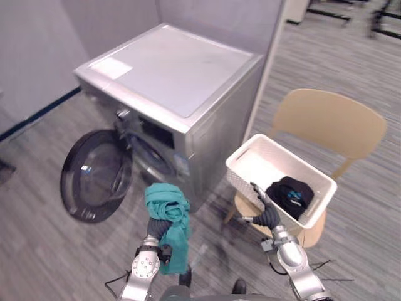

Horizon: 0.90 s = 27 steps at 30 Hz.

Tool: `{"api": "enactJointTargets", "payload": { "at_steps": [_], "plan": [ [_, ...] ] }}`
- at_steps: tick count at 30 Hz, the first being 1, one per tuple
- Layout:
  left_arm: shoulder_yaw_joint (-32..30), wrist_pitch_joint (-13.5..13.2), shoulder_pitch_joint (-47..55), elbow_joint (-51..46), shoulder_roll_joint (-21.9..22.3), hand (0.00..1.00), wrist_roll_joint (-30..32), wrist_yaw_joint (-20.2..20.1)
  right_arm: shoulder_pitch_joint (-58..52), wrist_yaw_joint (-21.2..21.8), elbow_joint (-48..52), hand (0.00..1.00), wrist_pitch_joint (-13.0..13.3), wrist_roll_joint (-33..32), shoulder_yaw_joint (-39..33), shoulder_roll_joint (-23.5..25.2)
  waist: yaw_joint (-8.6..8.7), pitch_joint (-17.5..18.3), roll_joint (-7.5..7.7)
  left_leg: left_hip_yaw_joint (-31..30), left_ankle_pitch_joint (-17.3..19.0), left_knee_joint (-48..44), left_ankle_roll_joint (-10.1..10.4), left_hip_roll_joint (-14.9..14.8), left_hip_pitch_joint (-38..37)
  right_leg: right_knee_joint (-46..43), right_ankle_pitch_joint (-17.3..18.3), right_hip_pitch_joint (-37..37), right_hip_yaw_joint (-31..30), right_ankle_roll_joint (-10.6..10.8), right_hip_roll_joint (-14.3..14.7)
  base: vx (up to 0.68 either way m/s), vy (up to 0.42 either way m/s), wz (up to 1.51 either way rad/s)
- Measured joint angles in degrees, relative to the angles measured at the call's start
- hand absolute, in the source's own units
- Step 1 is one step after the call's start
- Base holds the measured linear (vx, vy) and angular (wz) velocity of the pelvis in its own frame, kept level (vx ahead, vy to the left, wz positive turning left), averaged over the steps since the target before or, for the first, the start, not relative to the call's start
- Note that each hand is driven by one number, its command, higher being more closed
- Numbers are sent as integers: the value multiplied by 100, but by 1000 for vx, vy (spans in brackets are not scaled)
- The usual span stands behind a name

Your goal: Pick up the laundry basket with both hands and put the clothes into the washing machine.

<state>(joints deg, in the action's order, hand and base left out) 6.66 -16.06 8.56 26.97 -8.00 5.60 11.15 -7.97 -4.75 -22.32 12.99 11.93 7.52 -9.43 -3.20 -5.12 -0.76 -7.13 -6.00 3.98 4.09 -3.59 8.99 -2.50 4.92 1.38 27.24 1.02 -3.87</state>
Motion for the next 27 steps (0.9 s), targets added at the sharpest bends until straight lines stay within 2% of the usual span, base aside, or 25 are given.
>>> {"api": "enactJointTargets", "payload": {
  "at_steps": [1,2,3,4,5,6,8,9,10,11,12,13,14,15,16,17,19,20,21,22,23,24,25,26,27],
  "plan": [
    [-28,31,-32,105,-1,100,-55,-1,29,-2,-269,0,-33,-30,-66,36,-38,-20,23,38,-37,3,-49,45,54,-85,65,-2,153,12,-61,23,11,135],
    [-70,79,-34,224,8,100,-122,-4,55,-5,-633,0,-83,-43,-187,124,-71,-41,55,664,17,-15,-363,68,156,-229,188,-30,470,59,-189,27,64,158],
    [-100,132,-63,338,14,100,-162,-8,110,-11,-1058,0,-112,-96,-334,202,-47,-88,107,1601,117,-243,-617,-23,209,-402,322,-120,884,172,-380,95,74,164],
    [-120,131,-62,386,34,100,-162,-12,149,-12,-1239,0,-113,-122,-370,206,-35,-95,97,1926,89,-336,-585,-64,238,-470,381,-171,1045,248,-438,186,68,163],
    [-176,136,-69,537,76,100,-163,-40,261,-16,-1611,0,-129,-159,-453,215,-48,-120,109,1978,29,-389,-457,9,258,-598,457,-239,1202,337,-571,232,124,114],
    [-303,140,-39,680,65,100,-164,-108,418,-22,-1909,0,-230,-235,-504,251,-86,-180,165,1857,31,-399,-461,171,251,-609,487,-334,1219,387,-686,198,141,99],
    [-433,196,-1,869,36,100,-162,-120,582,-29,-2067,0,-232,-258,-606,420,-83,-275,241,1750,129,-433,-548,371,220,-643,572,-464,1229,543,-846,121,143,67],
    [-474,257,54,1021,50,100,-159,-127,686,-28,-2198,0,-237,-348,-655,524,-87,-337,252,1692,392,-704,-628,498,233,-950,664,-519,1291,688,-1066,111,165,44],
    [-470,272,65,1062,62,100,-160,-137,701,-29,-2238,0,-240,-367,-673,545,-86,-373,242,1677,545,-866,-656,534,230,-1212,706,-515,1276,749,-1187,126,225,23],
    [-458,304,222,1074,78,100,-160,-218,683,-25,-2290,0,-266,-442,-672,564,-83,-415,220,1650,881,-1106,-673,604,157,-1940,762,-425,1153,756,-1486,56,128,4],
    [-448,307,306,1075,79,100,-160,-253,652,-24,-2290,0,-297,-467,-670,564,-84,-428,210,1642,1011,-1212,-685,636,103,-2410,756,-316,1011,666,-1661,140,222,3],
    [-446,329,400,1076,71,100,-156,-295,566,-28,-2274,0,-334,-467,-669,547,-53,-455,199,1585,1183,-1349,-783,694,-21,-3472,655,131,478,73,-1924,199,194,16],
    [-432,337,367,1076,23,100,-154,-344,483,-29,-2274,0,-342,-468,-665,546,-14,-511,171,1466,1280,-1409,-831,685,-108,-4105,820,538,-294,44,-1744,243,211,29],
    [-425,336,347,1071,-8,100,-153,-349,453,-24,-2274,0,-342,-470,-656,552,39,-547,163,1401,1304,-1405,-856,681,-160,-4303,948,720,-595,132,-1585,225,97,50],
    [-411,335,281,1070,-26,100,-152,-349,455,-18,-2270,0,-343,-486,-649,551,167,-650,195,1256,1346,-1373,-918,685,-339,-4483,1139,964,-894,178,-1315,211,63,50],
    [-368,335,243,1068,-80,100,-151,-349,406,-19,-2271,0,-343,-539,-638,550,249,-707,162,1183,1377,-1295,-934,695,-483,-4390,1239,1198,-862,234,-1150,217,54,40],
    [-215,334,75,1062,-91,100,-151,-349,388,-22,-2276,0,-341,-652,-567,501,263,-750,220,1137,1462,-1196,-924,696,-692,-3804,1233,1549,-674,234,-917,242,31,17],
    [-147,333,-97,1061,-121,100,-151,-351,373,-25,-2277,0,-342,-682,-548,484,280,-783,172,1052,1519,-1207,-831,707,-739,-3328,1180,1740,-566,215,-782,322,4,38],
    [-17,326,-202,1056,-114,100,-147,-352,353,-24,-2277,0,-344,-682,-539,475,342,-744,235,941,1589,-1231,-775,735,-786,-2945,1102,1796,-536,189,-700,291,-16,68],
    [74,322,-287,1055,-120,100,-146,-352,332,-24,-2277,0,-345,-682,-539,475,425,-745,234,834,1645,-1342,-727,782,-805,-2700,962,1833,-550,24,-663,355,-62,77],
    [206,307,-361,1053,-112,100,-140,-364,314,-17,-2278,0,-346,-684,-539,467,471,-722,269,751,1807,-1476,-592,813,-889,-2538,780,1818,-532,-52,-613,452,-99,69],
    [303,297,-356,980,-114,100,-140,-369,273,-6,-2279,0,-345,-684,-536,490,486,-691,328,835,1969,-1794,-327,844,-884,-2238,390,1721,-526,-157,-549,561,-131,57],
    [411,303,-440,957,-47,100,-124,-371,328,-12,-2284,0,-347,-683,-549,447,562,-750,223,972,2044,-2416,-204,728,-679,-2188,240,1592,-555,-325,-484,478,-106,33],
    [455,299,-471,923,32,100,-96,-377,360,-15,-2287,0,-348,-682,-557,408,526,-764,138,1254,2020,-3120,-163,545,-435,-1963,261,1389,-552,-342,-334,455,-114,-3],
    [457,293,-462,896,117,100,-94,-390,412,-17,-2259,0,-344,-683,-529,396,434,-767,48,1574,1910,-4084,20,232,-111,-1659,267,1076,-646,-401,-111,476,-118,-51]
  ]
}}
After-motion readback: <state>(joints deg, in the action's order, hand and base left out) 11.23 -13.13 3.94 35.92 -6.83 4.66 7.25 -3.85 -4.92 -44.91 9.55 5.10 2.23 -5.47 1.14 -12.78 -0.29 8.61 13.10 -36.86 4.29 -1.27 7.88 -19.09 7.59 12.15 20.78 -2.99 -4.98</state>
